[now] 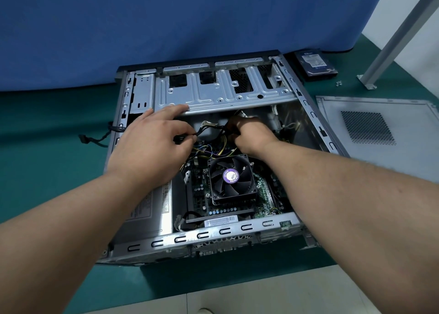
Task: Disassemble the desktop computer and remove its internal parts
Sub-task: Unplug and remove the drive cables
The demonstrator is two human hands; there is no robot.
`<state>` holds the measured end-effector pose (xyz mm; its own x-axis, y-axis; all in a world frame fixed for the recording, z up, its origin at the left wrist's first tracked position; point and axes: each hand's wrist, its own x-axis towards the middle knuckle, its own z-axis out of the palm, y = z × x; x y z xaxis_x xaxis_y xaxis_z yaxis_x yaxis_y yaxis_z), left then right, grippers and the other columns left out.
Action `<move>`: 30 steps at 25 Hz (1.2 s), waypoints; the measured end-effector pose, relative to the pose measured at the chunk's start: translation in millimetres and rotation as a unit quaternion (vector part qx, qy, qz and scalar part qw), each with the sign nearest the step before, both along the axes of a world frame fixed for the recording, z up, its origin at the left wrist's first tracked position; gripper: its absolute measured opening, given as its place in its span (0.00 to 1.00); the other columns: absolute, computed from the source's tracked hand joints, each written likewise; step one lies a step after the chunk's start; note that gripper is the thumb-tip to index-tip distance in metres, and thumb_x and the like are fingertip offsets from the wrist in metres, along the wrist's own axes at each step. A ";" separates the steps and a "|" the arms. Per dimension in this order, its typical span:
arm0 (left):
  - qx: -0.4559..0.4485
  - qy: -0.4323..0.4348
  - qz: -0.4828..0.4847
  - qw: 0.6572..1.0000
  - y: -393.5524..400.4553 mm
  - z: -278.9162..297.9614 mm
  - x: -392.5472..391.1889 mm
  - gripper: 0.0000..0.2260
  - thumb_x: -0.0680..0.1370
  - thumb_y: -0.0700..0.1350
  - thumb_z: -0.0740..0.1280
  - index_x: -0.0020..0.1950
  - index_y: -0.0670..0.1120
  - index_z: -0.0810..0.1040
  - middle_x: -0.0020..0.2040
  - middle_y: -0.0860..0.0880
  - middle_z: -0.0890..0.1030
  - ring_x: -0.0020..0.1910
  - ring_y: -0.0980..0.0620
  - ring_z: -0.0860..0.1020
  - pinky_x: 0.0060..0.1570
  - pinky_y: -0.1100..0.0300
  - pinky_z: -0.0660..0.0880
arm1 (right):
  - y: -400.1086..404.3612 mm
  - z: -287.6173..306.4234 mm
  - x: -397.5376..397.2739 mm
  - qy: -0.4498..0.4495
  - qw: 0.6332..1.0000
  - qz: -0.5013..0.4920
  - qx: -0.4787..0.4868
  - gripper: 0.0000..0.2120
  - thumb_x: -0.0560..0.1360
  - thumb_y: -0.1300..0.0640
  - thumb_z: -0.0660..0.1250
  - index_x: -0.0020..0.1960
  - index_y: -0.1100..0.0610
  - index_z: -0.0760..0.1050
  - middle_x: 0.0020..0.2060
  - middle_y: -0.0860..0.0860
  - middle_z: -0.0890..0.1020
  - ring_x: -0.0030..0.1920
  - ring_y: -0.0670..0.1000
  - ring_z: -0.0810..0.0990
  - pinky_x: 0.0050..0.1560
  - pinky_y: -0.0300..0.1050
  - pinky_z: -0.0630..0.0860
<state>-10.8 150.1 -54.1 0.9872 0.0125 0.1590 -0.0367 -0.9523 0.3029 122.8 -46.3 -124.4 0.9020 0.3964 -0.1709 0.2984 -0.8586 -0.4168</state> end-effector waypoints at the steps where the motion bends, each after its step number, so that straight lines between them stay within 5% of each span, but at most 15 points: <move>1: -0.001 -0.002 -0.001 1.000 0.1 -0.4 -0.1 0.11 0.82 0.56 0.64 0.59 0.58 0.84 0.78 0.59 0.69 0.76 0.54 0.67 0.80 0.52 0.54 | -0.3 0.7 -0.2 -0.001 1.000 0.004 -0.002 0.14 0.78 0.59 0.65 0.62 0.46 0.77 0.50 0.53 0.76 0.48 0.56 0.75 0.48 0.43 0.72; 12: -0.013 -0.015 -0.012 1.000 2.0 -5.4 1.7 0.10 0.82 0.55 0.65 0.58 0.56 0.84 0.77 0.56 0.70 0.75 0.53 0.68 0.80 0.49 0.55 | -6.3 15.6 -11.4 0.015 1.000 -0.019 0.017 0.16 0.80 0.59 0.62 0.66 0.50 0.74 0.48 0.57 0.77 0.44 0.59 0.77 0.47 0.47 0.77; 15: -0.019 -0.028 -0.010 0.999 1.3 -7.8 2.2 0.10 0.82 0.53 0.66 0.58 0.54 0.84 0.75 0.53 0.73 0.73 0.49 0.69 0.76 0.43 0.62 | -12.9 22.8 -17.1 0.008 0.998 -0.061 0.008 0.04 0.80 0.61 0.60 0.47 0.60 0.71 0.42 0.57 0.75 0.42 0.59 0.74 0.44 0.45 0.70; 17: -0.018 -0.035 -0.003 0.999 -0.4 -7.1 0.0 0.10 0.82 0.52 0.66 0.58 0.53 0.83 0.72 0.51 0.74 0.72 0.46 0.68 0.73 0.42 0.64 | -19.4 34.8 -27.7 0.021 0.998 -0.066 0.011 0.07 0.82 0.61 0.61 0.46 0.58 0.66 0.42 0.56 0.72 0.42 0.56 0.72 0.45 0.45 0.69; 21: 0.009 -0.055 0.023 0.998 -1.5 -4.5 -4.2 0.08 0.83 0.54 0.64 0.57 0.54 0.80 0.59 0.50 0.73 0.61 0.45 0.68 0.61 0.45 0.66 | -33.5 59.3 -48.1 0.081 0.994 -0.060 0.048 0.07 0.81 0.60 0.62 0.59 0.55 0.71 0.47 0.52 0.78 0.45 0.55 0.79 0.43 0.47 0.75; 26: 0.005 -0.011 0.009 1.000 -5.6 -2.3 -3.6 0.05 0.84 0.53 0.60 0.59 0.59 0.72 0.48 0.56 0.75 0.50 0.51 0.73 0.53 0.52 0.65 | -24.7 91.3 -60.8 0.106 0.984 -0.053 0.132 0.05 0.78 0.49 0.70 0.51 0.46 0.75 0.44 0.43 0.81 0.42 0.42 0.79 0.40 0.39 0.72; 30: -0.010 0.002 0.009 1.000 -5.9 3.1 -5.7 0.07 0.83 0.52 0.62 0.61 0.59 0.73 0.46 0.56 0.75 0.46 0.52 0.72 0.48 0.53 0.66 | -7.5 112.5 -73.5 0.158 0.971 -0.046 0.175 0.11 0.77 0.46 0.72 0.55 0.43 0.73 0.43 0.44 0.82 0.41 0.39 0.80 0.41 0.36 0.72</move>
